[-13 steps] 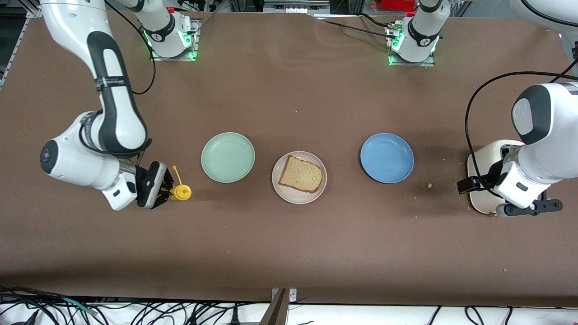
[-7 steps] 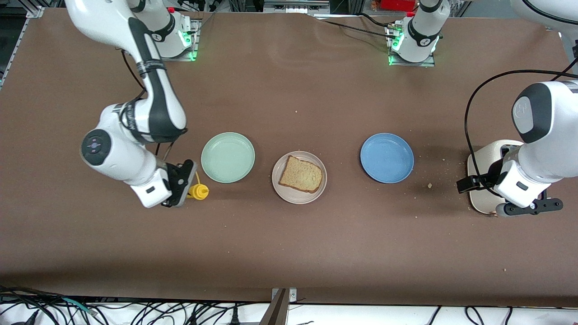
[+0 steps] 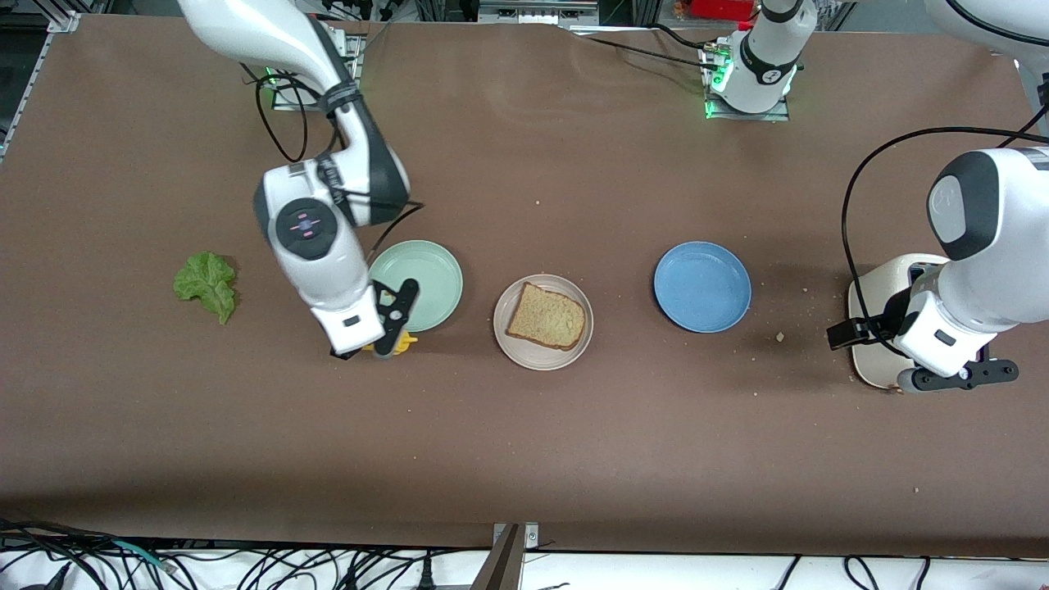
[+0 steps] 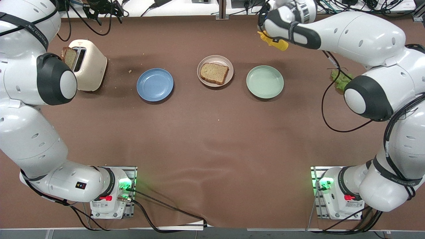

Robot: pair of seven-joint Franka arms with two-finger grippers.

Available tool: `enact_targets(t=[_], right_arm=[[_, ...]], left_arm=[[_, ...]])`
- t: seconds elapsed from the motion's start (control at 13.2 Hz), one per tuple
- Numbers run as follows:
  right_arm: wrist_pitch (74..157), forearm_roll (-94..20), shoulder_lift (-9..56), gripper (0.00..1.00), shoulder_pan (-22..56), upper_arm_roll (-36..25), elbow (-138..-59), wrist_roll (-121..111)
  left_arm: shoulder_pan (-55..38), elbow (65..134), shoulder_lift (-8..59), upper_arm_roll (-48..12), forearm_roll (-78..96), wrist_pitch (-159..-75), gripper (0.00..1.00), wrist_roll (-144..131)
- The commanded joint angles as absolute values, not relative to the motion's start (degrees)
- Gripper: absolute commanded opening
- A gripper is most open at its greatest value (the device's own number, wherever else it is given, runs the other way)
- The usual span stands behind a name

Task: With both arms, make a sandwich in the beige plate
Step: 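Lift the yellow bottle and carry it toward the beige plate, then tilt the yellow bottle over the bread with the right gripper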

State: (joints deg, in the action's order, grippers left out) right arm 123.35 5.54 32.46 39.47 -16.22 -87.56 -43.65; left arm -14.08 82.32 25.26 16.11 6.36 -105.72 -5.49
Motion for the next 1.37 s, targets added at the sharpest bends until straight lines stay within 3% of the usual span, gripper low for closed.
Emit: enact_targets(t=[0.0, 0.3, 0.53, 0.76, 1.29], right_arm=[[120.8, 15.6, 33.2, 0.00, 45.4, -16.7, -86.4, -32.6], [117.5, 27.7, 37.2, 0.00, 54.3, -16.8, -86.0, -19.6], [110.0, 35.4, 43.7, 0.00, 58.3, -16.8, -79.0, -18.3], [104.2, 37.1, 49.5, 0.00, 60.2, -17.0, -71.9, -17.2], [104.0, 39.7, 53.6, 0.00, 63.8, -17.0, -71.7, -12.8]], left_arm=[[-14.4, 82.4, 25.0, 15.9, 4.5, -105.0, 1.00, -6.5], [-14.3, 82.2, 25.0, 15.9, 4.6, -105.0, 1.00, -6.1], [-14.2, 81.9, 25.0, 15.9, 4.6, -105.1, 1.00, -6.1], [-14.2, 81.9, 25.0, 15.9, 4.5, -105.1, 1.00, -6.1], [-14.3, 82.0, 25.0, 15.9, 4.5, -105.2, 1.00, -6.1]])
